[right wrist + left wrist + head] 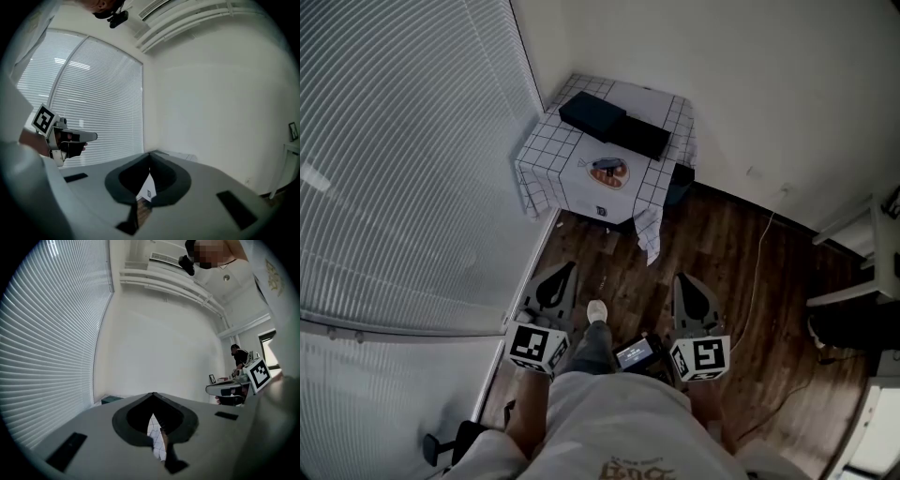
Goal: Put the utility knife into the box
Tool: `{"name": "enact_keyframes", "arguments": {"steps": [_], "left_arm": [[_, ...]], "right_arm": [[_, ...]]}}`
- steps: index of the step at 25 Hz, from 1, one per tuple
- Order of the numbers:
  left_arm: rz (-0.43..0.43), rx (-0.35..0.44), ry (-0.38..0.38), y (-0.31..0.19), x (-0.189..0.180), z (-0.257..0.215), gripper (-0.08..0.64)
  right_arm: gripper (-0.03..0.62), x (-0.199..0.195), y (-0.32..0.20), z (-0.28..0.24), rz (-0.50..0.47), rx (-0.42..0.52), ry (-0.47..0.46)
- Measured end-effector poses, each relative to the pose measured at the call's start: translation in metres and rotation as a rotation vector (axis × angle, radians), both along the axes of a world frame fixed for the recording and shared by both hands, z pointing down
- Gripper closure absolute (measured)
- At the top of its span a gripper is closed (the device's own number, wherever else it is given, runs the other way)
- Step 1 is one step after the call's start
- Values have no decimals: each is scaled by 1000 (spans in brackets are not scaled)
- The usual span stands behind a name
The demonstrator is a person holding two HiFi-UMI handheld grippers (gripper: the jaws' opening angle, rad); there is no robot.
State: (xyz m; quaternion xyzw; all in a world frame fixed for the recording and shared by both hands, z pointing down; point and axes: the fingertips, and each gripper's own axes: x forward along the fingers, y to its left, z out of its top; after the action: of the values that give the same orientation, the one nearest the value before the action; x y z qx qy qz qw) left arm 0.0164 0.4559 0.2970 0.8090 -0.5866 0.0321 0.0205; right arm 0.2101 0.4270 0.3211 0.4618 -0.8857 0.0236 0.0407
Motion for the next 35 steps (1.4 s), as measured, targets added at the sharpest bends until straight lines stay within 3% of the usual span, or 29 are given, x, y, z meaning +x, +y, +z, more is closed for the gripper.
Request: {"name": "enact_keyframes", "arguments": {"steps": [8, 13, 24, 35], "left_arm": [[55, 10, 5, -77, -14, 7, 552], [87, 19, -5, -130, -30, 4, 552], [87, -24, 22, -213, -78, 22, 552], [63, -20, 4, -306, -91, 26, 552]], "right_arm": [[584, -1, -56, 2, 71, 5, 49], [584, -16, -107, 2, 112, -6, 27], [584, -57, -178, 11, 142, -39, 88], [584, -72, -277, 19, 117, -46, 41]]}}
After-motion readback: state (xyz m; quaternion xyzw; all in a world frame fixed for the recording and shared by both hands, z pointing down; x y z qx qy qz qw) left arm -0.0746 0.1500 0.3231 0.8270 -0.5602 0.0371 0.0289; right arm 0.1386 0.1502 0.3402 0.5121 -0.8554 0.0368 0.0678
